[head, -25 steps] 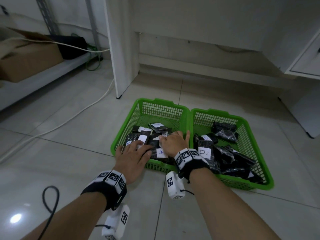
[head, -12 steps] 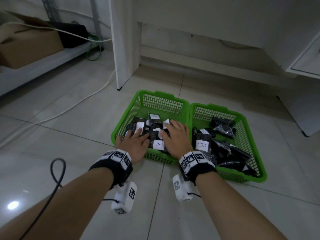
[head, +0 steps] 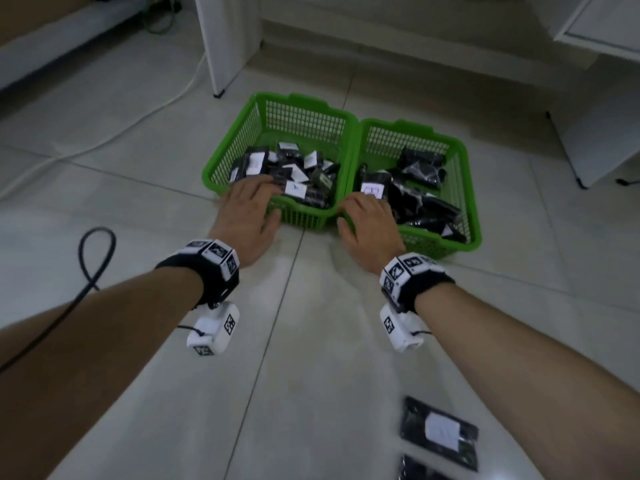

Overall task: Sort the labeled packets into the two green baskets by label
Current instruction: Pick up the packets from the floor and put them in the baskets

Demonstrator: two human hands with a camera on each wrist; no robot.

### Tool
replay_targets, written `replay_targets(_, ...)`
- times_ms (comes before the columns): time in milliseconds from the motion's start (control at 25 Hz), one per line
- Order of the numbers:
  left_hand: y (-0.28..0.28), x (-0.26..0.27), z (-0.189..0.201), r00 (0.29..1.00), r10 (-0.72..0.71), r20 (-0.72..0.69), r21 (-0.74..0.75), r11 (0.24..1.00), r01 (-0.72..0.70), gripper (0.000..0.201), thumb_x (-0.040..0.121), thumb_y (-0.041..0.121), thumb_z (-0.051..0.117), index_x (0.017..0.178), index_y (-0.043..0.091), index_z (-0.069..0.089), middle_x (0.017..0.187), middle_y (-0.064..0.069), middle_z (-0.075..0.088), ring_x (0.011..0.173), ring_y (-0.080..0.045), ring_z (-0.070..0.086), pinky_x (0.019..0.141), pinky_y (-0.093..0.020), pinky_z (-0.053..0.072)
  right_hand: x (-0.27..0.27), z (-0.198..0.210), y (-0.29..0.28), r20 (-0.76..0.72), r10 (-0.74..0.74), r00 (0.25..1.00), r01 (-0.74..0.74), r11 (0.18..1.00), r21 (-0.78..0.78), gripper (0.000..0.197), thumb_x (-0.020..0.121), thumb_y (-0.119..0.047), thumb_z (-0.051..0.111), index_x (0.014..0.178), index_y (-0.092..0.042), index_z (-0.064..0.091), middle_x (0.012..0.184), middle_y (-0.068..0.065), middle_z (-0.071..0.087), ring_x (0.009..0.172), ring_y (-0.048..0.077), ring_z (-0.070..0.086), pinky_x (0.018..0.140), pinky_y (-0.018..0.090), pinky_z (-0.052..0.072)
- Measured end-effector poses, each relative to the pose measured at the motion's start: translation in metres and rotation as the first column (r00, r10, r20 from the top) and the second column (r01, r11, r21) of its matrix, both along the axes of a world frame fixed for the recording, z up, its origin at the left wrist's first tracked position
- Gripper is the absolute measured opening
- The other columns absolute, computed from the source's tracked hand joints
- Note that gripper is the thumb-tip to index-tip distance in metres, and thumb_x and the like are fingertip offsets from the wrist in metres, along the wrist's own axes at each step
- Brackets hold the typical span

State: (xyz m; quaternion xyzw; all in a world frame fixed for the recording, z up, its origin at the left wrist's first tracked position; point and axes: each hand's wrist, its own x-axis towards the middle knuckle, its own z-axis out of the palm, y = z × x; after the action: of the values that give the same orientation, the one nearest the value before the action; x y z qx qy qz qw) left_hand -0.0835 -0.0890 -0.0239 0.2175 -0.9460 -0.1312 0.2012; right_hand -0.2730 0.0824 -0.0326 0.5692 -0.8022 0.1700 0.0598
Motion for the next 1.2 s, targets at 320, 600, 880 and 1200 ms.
replay_targets(320, 0.126, 0.015, 0.018, 0.895, -0.315, 0.316, 0.164, 0.947, 0.276, 0.023, 0.094, 0.027, 0.055, 0.114, 0.016, 0.057, 0.119, -0.003, 0.053, 0.098, -0.025, 0.060, 0.084, -0.037, 0.048, 0.048, 0.051, 0.116, 0.028, 0.132, 0.991, -0.134, 0.956, 0.259, 0.031, 0.096, -0.030, 0.051, 0.118, -0.012, 0.062, 0.118, 0.008, 0.063, 0.110, 0.028, 0.056, 0.091, 0.042, 0.043)
replay_targets(600, 0.251, 0.025, 0.011, 0.606, -0.510, 0.610, 0.272, 0.853, 0.444, 0.025, 0.089, 0.042, 0.060, 0.103, 0.022, 0.060, 0.107, 0.003, 0.063, 0.100, -0.020, 0.058, 0.081, -0.027, 0.043, 0.092, 0.028, 0.256, 0.200, 0.043, 0.979, -0.170, 0.711, 0.682, 0.040, 0.089, -0.039, 0.062, 0.123, -0.018, 0.055, 0.117, 0.007, 0.062, 0.102, 0.030, 0.061, 0.077, 0.036, 0.050)
replay_targets(880, 0.298, 0.069, -0.010, 0.355, -0.539, 0.764, 0.345, 0.806, 0.481, 0.069, 0.053, 0.084, 0.065, 0.095, 0.034, 0.043, 0.104, 0.011, 0.055, 0.089, -0.015, 0.054, 0.077, -0.031, 0.042, 0.099, -0.006, 0.292, 0.205, -0.070, 0.976, -0.091, 0.727, 0.681, 0.056, 0.089, -0.025, 0.071, 0.135, -0.012, 0.043, 0.126, 0.009, 0.051, 0.112, 0.029, 0.054, 0.085, 0.042, 0.050)
replay_targets(1200, 0.266, 0.102, -0.011, 0.400, -0.507, 0.764, 0.352, 0.846, 0.400, 0.050, 0.073, 0.033, 0.074, 0.115, 0.022, 0.050, 0.104, 0.004, 0.060, 0.079, -0.013, 0.051, 0.069, -0.024, 0.039, 0.108, -0.007, 0.282, 0.335, -0.238, 0.912, -0.029, 0.775, 0.631, 0.034, 0.084, -0.027, 0.063, 0.105, -0.013, 0.040, 0.087, -0.006, 0.048, 0.080, 0.022, 0.051, 0.059, 0.030, 0.034)
